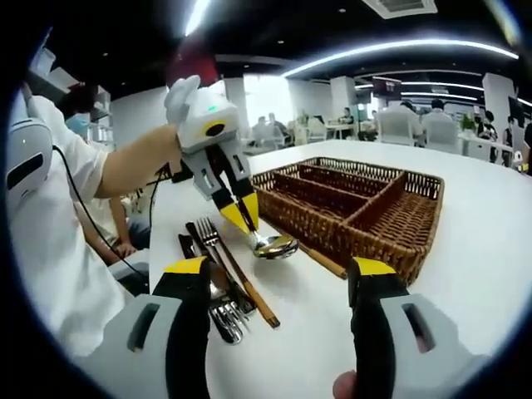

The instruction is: Arrange the knives, forks, and spoons in their matching storage slots by inserting each utensil handle-first until every utensil is classified and aligned in the correct compartment

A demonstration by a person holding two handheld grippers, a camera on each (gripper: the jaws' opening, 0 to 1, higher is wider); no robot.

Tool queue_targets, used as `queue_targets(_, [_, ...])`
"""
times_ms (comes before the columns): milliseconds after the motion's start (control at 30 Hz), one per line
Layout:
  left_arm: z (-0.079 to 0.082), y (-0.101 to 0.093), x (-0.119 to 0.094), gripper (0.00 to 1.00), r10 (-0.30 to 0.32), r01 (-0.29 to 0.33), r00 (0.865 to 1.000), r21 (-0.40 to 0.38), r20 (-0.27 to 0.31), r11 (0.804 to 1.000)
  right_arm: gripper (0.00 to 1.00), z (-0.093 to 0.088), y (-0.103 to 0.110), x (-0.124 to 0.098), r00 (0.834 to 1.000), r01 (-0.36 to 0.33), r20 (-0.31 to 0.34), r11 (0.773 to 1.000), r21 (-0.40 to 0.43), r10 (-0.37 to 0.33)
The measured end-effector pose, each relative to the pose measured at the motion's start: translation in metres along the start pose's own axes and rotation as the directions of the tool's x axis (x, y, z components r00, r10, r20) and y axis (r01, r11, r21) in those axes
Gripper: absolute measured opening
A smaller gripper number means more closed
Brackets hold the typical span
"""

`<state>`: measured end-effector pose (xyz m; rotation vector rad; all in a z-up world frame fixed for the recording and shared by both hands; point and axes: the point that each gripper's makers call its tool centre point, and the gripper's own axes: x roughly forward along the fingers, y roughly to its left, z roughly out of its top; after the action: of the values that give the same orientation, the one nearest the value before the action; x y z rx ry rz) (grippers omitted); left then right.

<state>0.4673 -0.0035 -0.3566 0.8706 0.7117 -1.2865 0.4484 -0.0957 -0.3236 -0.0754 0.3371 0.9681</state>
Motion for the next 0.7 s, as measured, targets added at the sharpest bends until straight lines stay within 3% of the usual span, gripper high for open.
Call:
queue_targets(367, [-0.005, 0.007, -0.015, 0.02, 0.015, -0.015, 1.000, -0.015, -0.007, 1.000, 0.71, 0.003, 0.001, 0.002, 1.000, 0.001, 0.006, 1.000, -0.007, -0.001])
queue_targets(633, [0.003, 0.001, -0.024, 0.02, 0.044, -0.044, 0.999, -0.033, 0.005, 0.998, 0.72, 0.008, -0.002, 0.001, 1.000, 0.015, 0.010, 1.000, -0.022, -0.015])
queue_targets(700, [-0.001, 0.011, -0.029, 0.02, 0.049, -0.048, 0.999, -0.040, 0.006, 0.998, 0.72, 0.010, -0.003, 0.001, 1.000, 0.015, 0.013, 1.000, -0.022, -0.015])
